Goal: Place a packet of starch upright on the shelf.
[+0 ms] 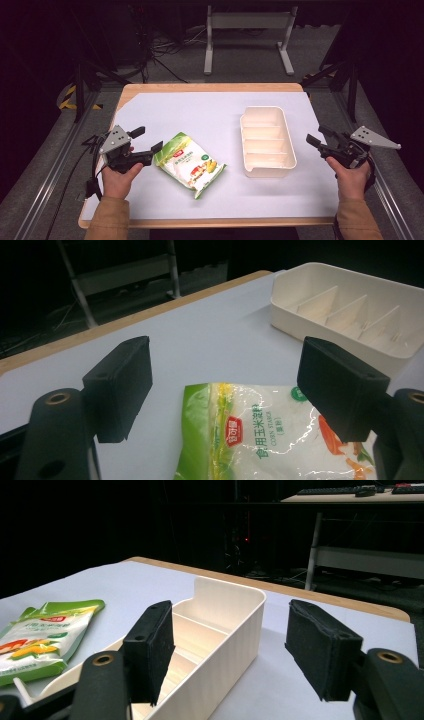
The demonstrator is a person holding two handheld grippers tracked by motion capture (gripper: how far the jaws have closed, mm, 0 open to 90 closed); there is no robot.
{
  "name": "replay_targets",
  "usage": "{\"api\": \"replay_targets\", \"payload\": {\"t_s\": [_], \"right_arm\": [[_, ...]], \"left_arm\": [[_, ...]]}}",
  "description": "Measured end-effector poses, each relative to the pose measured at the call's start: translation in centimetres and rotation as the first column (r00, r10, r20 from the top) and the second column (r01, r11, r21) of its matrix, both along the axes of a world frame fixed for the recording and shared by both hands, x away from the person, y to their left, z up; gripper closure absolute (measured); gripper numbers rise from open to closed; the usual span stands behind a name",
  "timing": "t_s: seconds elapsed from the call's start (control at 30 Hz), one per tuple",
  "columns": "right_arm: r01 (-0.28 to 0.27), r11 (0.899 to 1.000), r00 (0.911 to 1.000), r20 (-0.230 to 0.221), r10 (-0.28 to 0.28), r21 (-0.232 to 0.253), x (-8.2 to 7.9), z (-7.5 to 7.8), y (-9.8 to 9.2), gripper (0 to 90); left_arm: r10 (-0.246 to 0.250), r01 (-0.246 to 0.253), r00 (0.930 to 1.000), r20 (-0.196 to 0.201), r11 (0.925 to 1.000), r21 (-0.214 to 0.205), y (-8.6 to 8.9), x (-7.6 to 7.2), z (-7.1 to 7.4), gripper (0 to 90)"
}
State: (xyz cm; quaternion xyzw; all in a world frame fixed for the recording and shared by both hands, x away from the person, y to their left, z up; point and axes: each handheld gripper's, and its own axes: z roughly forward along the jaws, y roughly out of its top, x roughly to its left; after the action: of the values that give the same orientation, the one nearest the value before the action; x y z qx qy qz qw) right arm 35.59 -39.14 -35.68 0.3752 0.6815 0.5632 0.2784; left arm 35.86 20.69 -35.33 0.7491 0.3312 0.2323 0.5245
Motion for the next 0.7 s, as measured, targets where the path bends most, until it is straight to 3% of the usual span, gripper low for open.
{"api": "replay_targets", "payload": {"t_s": [0.47,0.57,0.7], "right_arm": [[0.003,0.999,1.0000,-0.001,-0.003,-0.032,0.0,0.0,0.2,31.4],[0.003,0.999,1.0000,-0.006,-0.004,-0.039,0.0,0.0,0.3,30.9],[-0.001,0.999,1.0000,-0.010,0.000,-0.042,0.0,0.0,0.4,30.8]], "left_arm": [[0.023,-0.022,0.9990,-0.039,0.9997,0.015,-0.4,0.5,-0.2,22.8],[0.032,-0.031,0.9967,-0.074,0.9994,0.018,-0.6,0.8,-0.4,22.6],[0.036,-0.028,0.9918,-0.123,0.9971,0.070,-1.1,1.5,-1.1,21.3]]}}
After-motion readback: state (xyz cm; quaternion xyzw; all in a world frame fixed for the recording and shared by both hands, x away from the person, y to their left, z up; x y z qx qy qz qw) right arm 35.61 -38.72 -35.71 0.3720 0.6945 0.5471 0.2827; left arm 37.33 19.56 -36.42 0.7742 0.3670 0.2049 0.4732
